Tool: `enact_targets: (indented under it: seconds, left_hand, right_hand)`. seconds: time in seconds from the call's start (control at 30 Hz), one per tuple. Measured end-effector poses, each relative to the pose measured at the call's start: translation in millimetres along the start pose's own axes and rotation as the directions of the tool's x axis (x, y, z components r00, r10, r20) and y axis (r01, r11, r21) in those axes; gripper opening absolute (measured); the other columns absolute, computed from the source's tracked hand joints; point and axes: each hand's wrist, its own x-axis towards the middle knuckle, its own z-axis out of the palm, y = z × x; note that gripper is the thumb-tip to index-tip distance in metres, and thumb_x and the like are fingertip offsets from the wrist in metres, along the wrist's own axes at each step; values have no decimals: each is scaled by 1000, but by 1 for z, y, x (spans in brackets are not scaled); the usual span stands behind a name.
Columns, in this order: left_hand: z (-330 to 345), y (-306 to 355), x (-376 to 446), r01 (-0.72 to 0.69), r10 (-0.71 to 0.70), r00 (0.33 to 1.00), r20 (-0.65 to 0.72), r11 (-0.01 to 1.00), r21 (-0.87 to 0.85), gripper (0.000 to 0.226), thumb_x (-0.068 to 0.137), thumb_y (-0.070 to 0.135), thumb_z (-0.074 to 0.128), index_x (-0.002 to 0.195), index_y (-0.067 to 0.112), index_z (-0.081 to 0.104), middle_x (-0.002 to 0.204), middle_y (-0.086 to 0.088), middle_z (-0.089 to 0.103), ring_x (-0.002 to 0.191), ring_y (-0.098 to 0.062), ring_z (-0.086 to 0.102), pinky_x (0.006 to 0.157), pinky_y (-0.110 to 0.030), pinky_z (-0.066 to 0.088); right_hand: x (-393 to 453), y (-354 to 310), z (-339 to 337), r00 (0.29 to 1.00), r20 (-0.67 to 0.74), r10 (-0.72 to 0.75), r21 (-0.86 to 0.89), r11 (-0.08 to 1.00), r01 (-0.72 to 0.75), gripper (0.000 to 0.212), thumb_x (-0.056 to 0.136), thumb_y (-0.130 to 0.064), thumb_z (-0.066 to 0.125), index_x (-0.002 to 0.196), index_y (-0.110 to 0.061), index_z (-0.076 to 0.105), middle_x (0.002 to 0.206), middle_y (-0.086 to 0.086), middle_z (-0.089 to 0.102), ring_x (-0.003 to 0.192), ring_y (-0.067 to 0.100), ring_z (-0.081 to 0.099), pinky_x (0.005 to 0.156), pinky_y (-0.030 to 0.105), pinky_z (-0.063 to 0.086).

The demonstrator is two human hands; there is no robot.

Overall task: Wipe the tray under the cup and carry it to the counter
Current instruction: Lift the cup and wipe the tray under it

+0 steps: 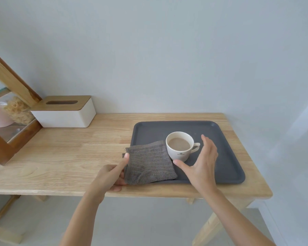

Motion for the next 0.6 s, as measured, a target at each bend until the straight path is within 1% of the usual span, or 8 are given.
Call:
enact_targets:
  seconds: [0.07,0.13,0.17,0.27,0.33,0.5,0.57,0.6]
  left_hand:
    - [5,4,0,-24,24,1000,7,997,73,72,68,77,58,85,7,65,77,-2,65,60,-11,66,47,-19,46]
    - [8,4,3,-53,53,999,2,993,106,70,60,73,69,92,11,67,82,-2,69,67,-16,69,49,-23,46]
    - [9,3,5,-57,58,998,-5,990,131,71,55,73,72,96,15,67,88,-3,71,74,-18,70,52,-25,47]
    - [11,-3,11,-63,70,997,-35,983,175,63,57,62,77,100,17,66,93,-4,71,81,-20,70,59,-29,50]
    - [12,-6,14,-70,82,995,-60,982,176,53,63,51,80,101,17,65,94,-4,69,83,-21,69,59,-29,50]
    - [9,-1,21,-86,95,995,-34,974,210,41,70,32,82,103,13,67,91,-8,71,77,-20,67,57,-27,48]
    - [5,6,20,-74,79,997,-15,969,235,49,70,32,83,110,10,65,93,-8,71,79,-20,66,61,-28,49]
    - [4,10,20,-74,82,996,-17,962,262,59,69,36,83,117,9,62,100,-8,70,87,-22,66,70,-32,52]
  right_hand:
    - [9,1,2,993,106,56,65,996,-63,124,54,-39,93,150,-15,19,147,4,28,135,16,26,110,31,27]
    - [16,0,1,979,185,80,107,989,-101,125,55,-36,93,151,-17,17,136,-6,29,118,1,31,101,21,27]
    - [20,1,1,974,208,89,111,987,-114,123,55,-35,93,151,-17,19,134,-8,31,114,-1,34,98,19,28]
    - [28,5,3,966,239,98,86,989,-122,112,55,-40,92,147,-21,31,135,-4,45,118,13,50,100,28,41]
    - [31,8,3,961,262,91,80,990,-115,104,53,-42,92,141,-25,40,129,-3,50,113,18,56,97,34,47]
    - [39,11,-3,949,311,59,102,990,-95,90,51,-40,92,128,-32,46,117,-5,55,94,13,62,81,25,49]
    - [42,13,-6,938,343,53,111,989,-96,92,50,-43,92,129,-32,47,116,-6,58,91,11,64,83,31,53]
    - [44,15,-8,929,366,50,122,987,-101,94,50,-44,92,131,-32,46,116,-7,59,92,9,64,85,33,55]
